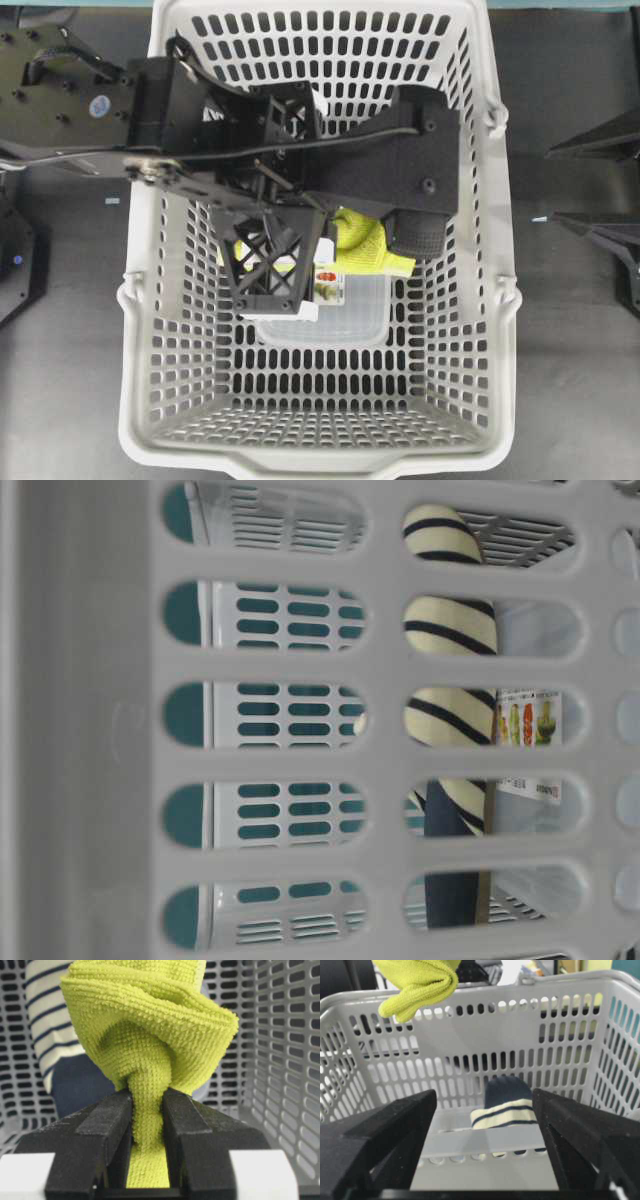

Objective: Pick up the yellow cloth from the shopping basket with the left arm.
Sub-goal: 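Lift the gripped yellow cloth up out of the basket with the left gripper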

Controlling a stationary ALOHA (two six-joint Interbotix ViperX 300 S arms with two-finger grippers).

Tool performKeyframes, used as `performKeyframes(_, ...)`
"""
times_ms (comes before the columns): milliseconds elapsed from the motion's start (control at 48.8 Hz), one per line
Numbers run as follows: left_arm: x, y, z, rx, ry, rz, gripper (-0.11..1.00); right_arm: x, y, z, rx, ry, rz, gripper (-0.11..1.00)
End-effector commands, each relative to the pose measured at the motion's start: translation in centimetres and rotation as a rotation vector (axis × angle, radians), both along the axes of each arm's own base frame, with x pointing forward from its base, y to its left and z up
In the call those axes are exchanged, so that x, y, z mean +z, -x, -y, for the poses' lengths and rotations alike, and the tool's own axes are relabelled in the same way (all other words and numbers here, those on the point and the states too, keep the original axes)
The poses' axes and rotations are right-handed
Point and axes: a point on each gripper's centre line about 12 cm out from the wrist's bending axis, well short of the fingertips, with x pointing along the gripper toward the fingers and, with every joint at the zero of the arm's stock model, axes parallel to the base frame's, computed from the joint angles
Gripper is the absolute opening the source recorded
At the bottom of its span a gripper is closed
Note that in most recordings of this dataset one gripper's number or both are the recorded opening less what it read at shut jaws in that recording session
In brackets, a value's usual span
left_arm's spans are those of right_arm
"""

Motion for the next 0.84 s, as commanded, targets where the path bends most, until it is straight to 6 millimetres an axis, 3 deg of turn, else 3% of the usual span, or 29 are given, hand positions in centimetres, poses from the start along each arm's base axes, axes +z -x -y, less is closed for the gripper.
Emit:
performKeyframes(0,2.8,1.5,-0.3,0.004,0.004,0.075,0.16,0.4,-0.1,0.0,-0.002,-0.004,0.014,0.74)
performKeyframes(369,1.9,4.6,-0.9,0.021,0.014,0.127,0.16,1.0,-0.1,0.1,-0.003,-0.002,0.061,0.74)
performKeyframes(819,0.8,5.4,-1.0,0.003,0.01,0.19,0.16,0.9,-0.1,0.1,-0.004,-0.005,0.068,0.74)
